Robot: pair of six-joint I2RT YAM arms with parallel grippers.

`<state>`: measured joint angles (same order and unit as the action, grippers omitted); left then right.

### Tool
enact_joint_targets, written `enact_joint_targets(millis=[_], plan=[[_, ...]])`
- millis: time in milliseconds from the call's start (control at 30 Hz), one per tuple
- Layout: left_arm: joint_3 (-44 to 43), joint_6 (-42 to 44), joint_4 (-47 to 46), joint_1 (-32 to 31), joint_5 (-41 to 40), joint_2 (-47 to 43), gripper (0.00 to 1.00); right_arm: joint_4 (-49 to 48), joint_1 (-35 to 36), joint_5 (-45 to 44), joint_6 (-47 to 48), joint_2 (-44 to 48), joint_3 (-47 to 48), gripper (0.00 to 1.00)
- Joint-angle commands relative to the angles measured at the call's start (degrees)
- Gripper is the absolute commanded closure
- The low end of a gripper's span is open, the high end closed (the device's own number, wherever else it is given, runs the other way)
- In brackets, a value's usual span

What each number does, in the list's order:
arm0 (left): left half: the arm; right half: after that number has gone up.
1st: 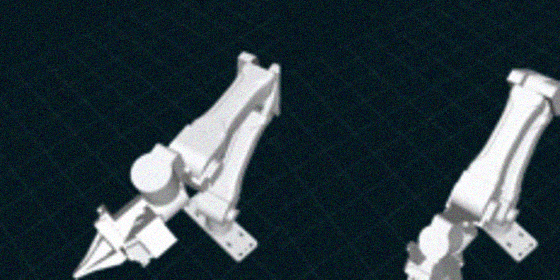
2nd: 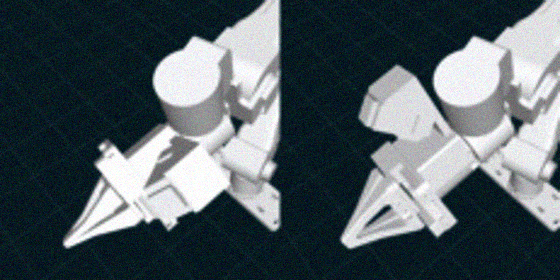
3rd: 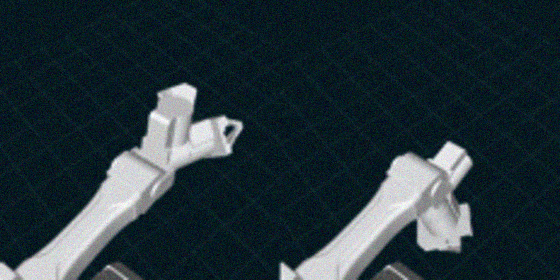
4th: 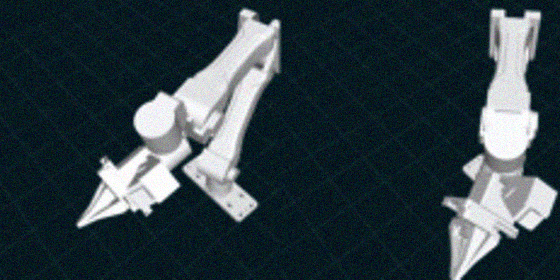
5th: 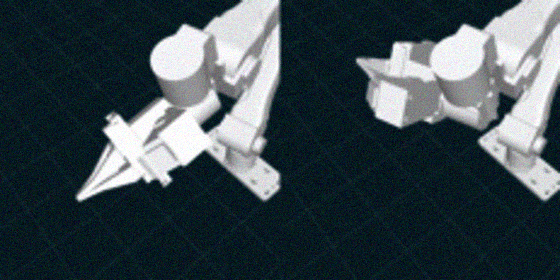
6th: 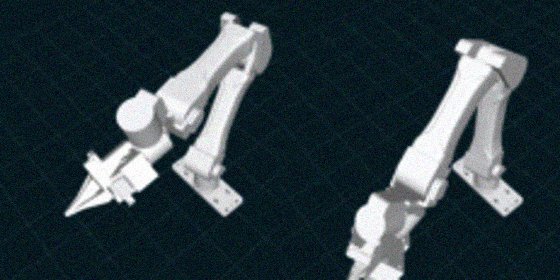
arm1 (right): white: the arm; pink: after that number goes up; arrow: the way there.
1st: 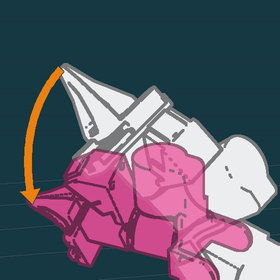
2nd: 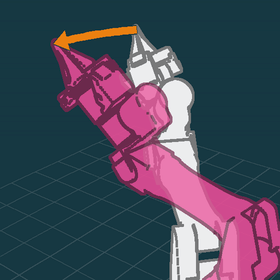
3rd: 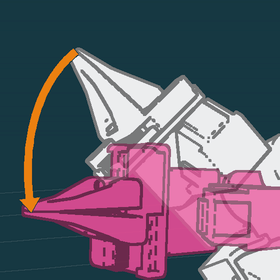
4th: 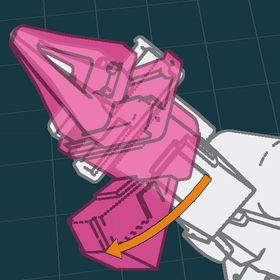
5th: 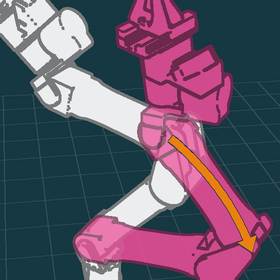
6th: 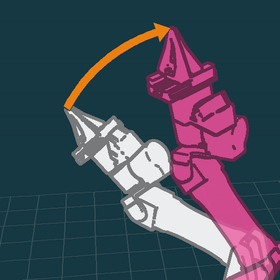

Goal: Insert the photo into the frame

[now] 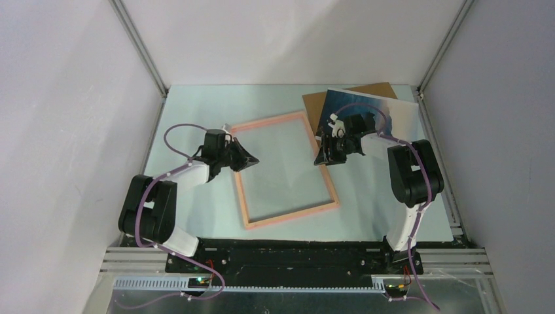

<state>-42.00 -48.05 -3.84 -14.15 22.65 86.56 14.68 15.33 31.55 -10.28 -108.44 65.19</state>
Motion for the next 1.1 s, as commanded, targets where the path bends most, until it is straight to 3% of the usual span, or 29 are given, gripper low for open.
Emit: enact_joint_targets(millis=[0,833,1067], plan=[[0.4,-1.0,-1.6,-1.2,0.7,-1.5,1.0,0.2,0.4,0.3,0.3,-0.8,1.7,0.44],[-3.6,2.6,-0.5,-2.1,3.8,0.8,1.0,0.1,-0.1,-0.1,0.5,-1.7,1.7,0.49],[-3.4,-2.1,-1.8,-2.2,5.9,-0.3,1.0,0.3,-0.3,-0.2,0.4,-1.6,1.7,0.49]])
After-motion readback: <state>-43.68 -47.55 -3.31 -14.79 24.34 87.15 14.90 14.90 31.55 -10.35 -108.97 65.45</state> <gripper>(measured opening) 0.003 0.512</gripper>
